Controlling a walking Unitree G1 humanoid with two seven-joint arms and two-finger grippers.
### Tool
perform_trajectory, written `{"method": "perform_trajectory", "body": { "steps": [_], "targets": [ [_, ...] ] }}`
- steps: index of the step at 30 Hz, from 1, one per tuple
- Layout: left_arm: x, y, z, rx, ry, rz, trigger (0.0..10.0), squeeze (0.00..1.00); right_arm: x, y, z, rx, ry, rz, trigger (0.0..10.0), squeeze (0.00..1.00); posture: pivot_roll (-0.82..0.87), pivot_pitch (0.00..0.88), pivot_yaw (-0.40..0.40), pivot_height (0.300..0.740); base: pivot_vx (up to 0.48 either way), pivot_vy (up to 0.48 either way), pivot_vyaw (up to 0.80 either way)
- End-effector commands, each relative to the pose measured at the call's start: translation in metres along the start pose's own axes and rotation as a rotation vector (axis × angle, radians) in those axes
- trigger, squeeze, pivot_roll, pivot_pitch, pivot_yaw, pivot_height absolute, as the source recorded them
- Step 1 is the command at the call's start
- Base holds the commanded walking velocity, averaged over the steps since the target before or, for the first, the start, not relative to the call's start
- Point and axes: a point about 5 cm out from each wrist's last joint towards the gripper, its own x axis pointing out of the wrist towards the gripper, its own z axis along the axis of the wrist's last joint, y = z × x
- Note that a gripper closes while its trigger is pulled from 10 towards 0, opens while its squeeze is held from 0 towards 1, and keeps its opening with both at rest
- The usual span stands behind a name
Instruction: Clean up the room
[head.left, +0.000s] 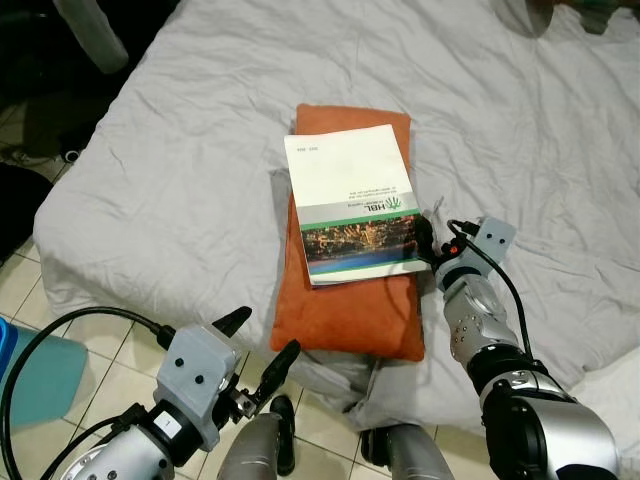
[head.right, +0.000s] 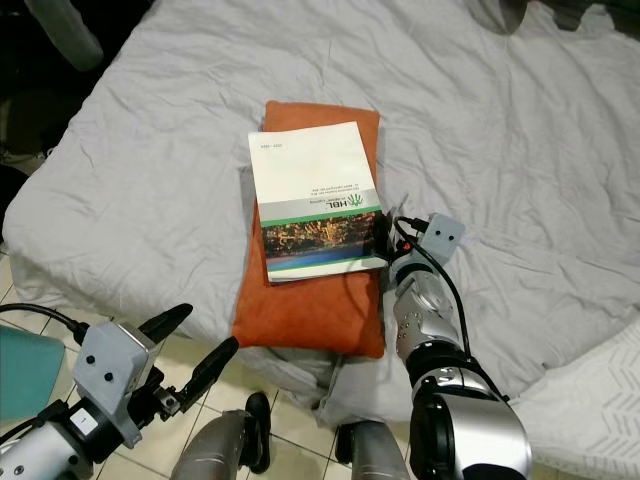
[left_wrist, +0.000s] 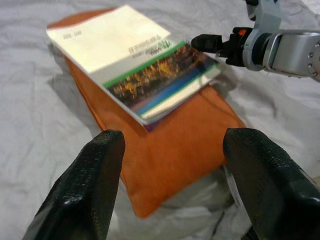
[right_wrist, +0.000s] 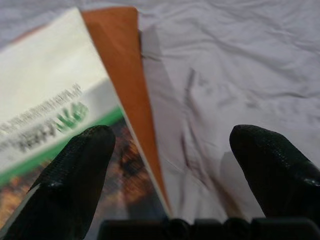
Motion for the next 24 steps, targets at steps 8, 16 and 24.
{"method": "perform_trajectory", "body": {
  "steps": [8, 16, 24],
  "targets": [
    [-0.006, -0.005, 0.001, -0.024, 0.030, -0.011, 10.0, 0.00, -0.006, -0.022, -0.013, 0.151, 0.078, -0.072, 10.0, 0.00, 0.27, 0.502, 0.045, 0.740, 0.000, 0.000, 0.00],
    [-0.004, -0.002, 0.000, -0.019, 0.034, -0.012, 10.0, 0.00, -0.006, -0.017, -0.019, 0.232, 0.103, -0.047, 10.0, 0.00, 0.26, 0.494, 0.055, 0.740, 0.000, 0.000, 0.00],
    [-0.001, -0.001, 0.001, -0.020, 0.032, -0.014, 10.0, 0.00, -0.006, -0.012, -0.022, 0.327, 0.115, -0.027, 10.0, 0.00, 0.26, 0.486, 0.056, 0.740, 0.000, 0.000, 0.00]
  ]
}}
